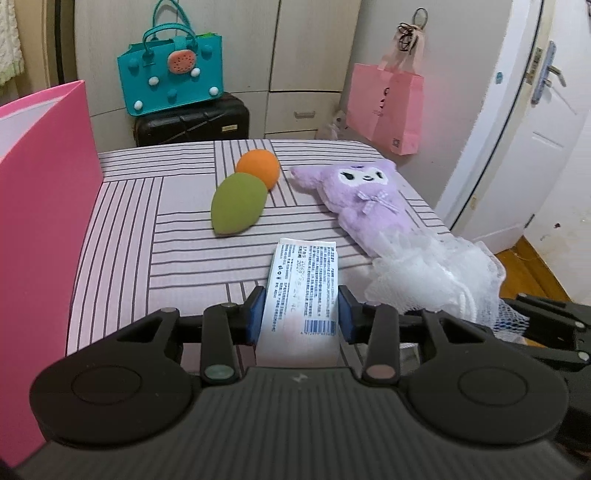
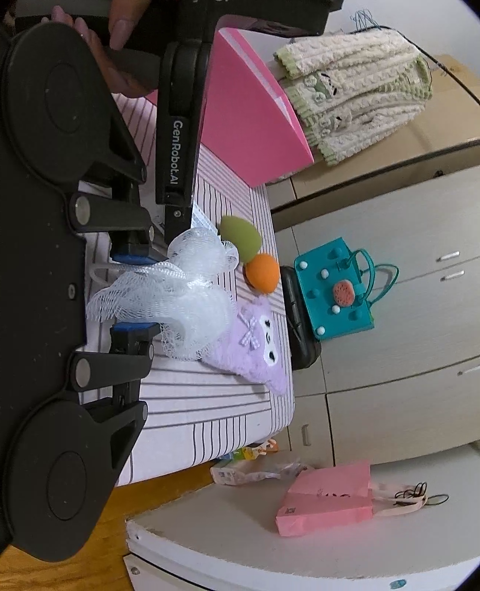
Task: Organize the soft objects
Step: 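Lift the bath puff with the right tool while the left tool lifts the tissue packet, then carry the bath puff and tissue packet over the pink box with both tools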
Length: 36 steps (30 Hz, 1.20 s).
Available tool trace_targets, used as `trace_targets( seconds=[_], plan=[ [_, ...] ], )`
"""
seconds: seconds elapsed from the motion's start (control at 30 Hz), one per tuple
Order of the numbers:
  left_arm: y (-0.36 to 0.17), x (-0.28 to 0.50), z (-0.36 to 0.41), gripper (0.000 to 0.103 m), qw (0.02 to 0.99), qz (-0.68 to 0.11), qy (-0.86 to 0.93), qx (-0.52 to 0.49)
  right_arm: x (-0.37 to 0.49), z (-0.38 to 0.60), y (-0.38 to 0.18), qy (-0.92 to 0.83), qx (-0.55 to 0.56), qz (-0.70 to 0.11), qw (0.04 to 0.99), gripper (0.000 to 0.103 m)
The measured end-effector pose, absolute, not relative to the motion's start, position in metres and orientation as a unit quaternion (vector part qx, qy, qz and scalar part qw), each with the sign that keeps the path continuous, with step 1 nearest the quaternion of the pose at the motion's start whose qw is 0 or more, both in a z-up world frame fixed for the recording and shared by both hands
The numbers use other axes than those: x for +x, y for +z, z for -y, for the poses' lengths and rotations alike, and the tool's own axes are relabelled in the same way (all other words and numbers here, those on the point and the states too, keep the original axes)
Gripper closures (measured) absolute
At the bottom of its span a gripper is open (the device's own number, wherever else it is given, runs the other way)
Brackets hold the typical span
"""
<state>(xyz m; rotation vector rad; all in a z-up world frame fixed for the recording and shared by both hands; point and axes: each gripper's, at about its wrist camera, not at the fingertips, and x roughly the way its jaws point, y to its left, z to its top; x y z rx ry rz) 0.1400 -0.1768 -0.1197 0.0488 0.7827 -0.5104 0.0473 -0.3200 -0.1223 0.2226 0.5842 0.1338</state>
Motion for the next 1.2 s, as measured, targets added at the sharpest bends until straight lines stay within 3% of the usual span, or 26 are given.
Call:
trace_targets(
  seconds=[1.2],
  plan=[
    [-0.071,0.066,0.116,0.064,0.839,-0.408,-0.346,0.098,-0.003,0.275,-0.058,0.189,0.074,-0.371,0.906,0.070]
  ],
)
